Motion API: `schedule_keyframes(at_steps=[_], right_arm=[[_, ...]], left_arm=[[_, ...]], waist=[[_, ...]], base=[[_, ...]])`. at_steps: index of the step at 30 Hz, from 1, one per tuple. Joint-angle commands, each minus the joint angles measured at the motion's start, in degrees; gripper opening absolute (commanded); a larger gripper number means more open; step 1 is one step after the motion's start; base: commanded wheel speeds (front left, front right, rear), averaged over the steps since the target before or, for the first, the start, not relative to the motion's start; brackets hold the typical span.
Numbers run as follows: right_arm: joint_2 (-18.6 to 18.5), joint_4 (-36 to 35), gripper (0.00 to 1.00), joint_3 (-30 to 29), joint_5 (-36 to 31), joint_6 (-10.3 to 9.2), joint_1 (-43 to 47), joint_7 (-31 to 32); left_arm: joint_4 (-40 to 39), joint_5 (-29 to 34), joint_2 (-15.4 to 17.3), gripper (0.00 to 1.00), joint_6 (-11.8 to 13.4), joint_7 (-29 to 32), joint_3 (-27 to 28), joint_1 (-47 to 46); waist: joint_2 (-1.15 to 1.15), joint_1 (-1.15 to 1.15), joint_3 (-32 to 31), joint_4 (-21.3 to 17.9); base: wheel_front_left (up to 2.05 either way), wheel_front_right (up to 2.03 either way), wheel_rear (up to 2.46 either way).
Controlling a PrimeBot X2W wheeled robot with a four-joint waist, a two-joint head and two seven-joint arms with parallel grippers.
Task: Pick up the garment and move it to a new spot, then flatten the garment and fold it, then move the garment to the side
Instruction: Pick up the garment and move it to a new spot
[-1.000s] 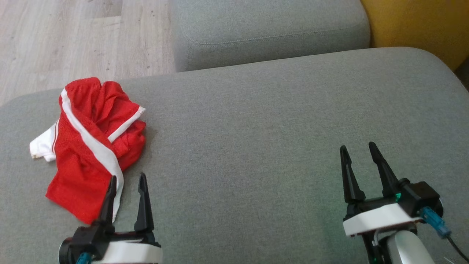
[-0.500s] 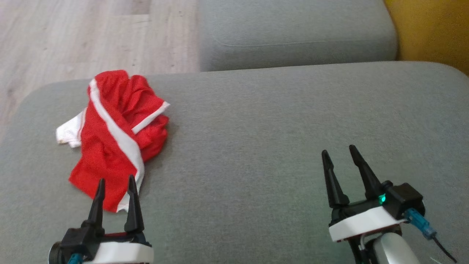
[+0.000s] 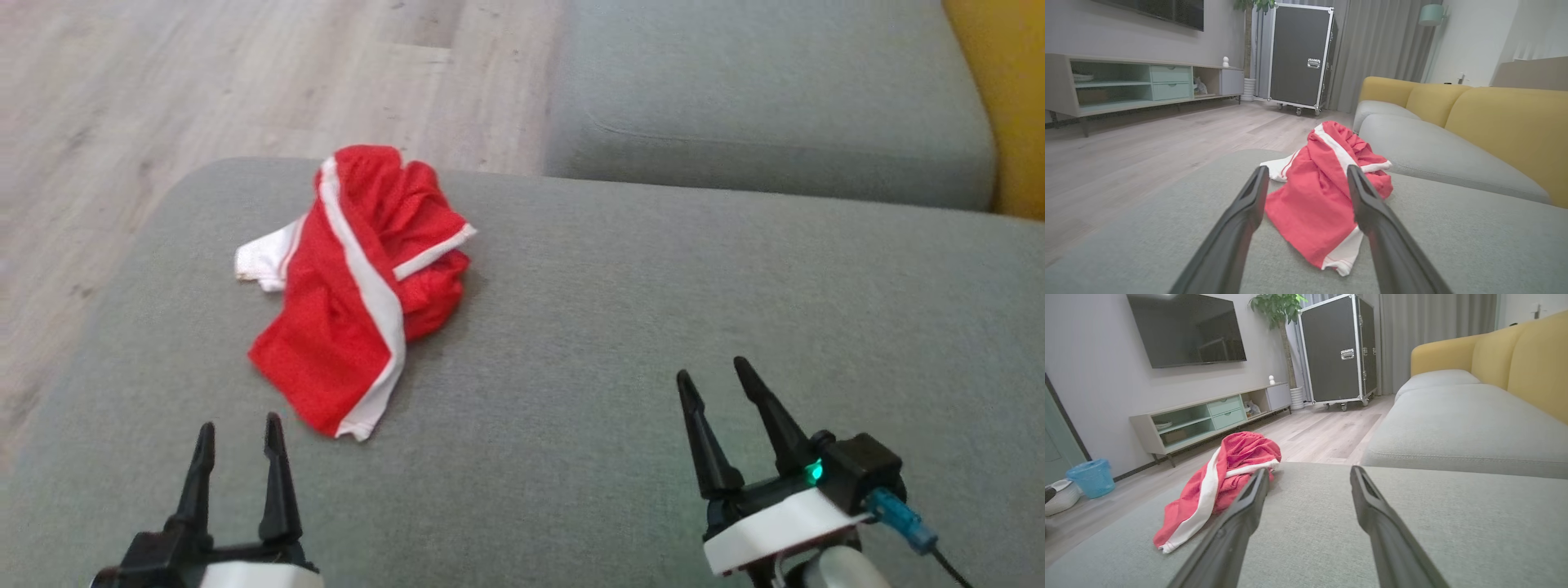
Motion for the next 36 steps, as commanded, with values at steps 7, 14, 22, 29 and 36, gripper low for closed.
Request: schedule_keyframes(at_steps=[7, 14, 22, 29, 36], right_arm=[[-0.36, -1.73, 1.0, 4.36, 1.44, -0.04, -1.29, -0.63], [-0.36, -1.81, 1.0, 5.79, 2.06, -0.04, -1.4, -0.63], [-0.36, -2.98, 1.0, 4.21, 0.9, -0.04, -4.45, -0.63], [-0.36, -3.94, 1.0, 2.53, -0.13, -0.04, -7.4, -0.63], [-0.36, -5.03, 1.0, 1.68, 0.03, -0.04, -9.94, -0.63]], left_arm=[[-2.07, 0.84, -0.06, 1.0, -0.61, -0.55, 3.94, -1.11], [-2.11, 1.52, 0.11, 1.0, -1.51, -0.55, 4.94, -1.57], [2.9, 3.91, 9.73, 1.0, -4.69, 8.09, -2.37, -16.88], [7.4, -0.88, 17.52, 1.0, -4.96, 22.92, -11.92, -33.48], [15.45, -9.47, 23.01, 1.0, -4.98, 35.31, -18.21, -46.2]], waist=[[0.0, 0.0, -0.92, 2.83], [0.0, 0.0, -0.12, 2.16], [0.0, 0.0, 6.37, -1.08], [0.0, 0.0, 12.65, -4.13], [0.0, 0.0, 17.42, -7.96]], base=[[0.0, 0.0, 0.0], [0.0, 0.0, 0.0], [0.0, 0.0, 0.0], [0.0, 0.0, 0.0], [0.0, 0.0, 0.0]])
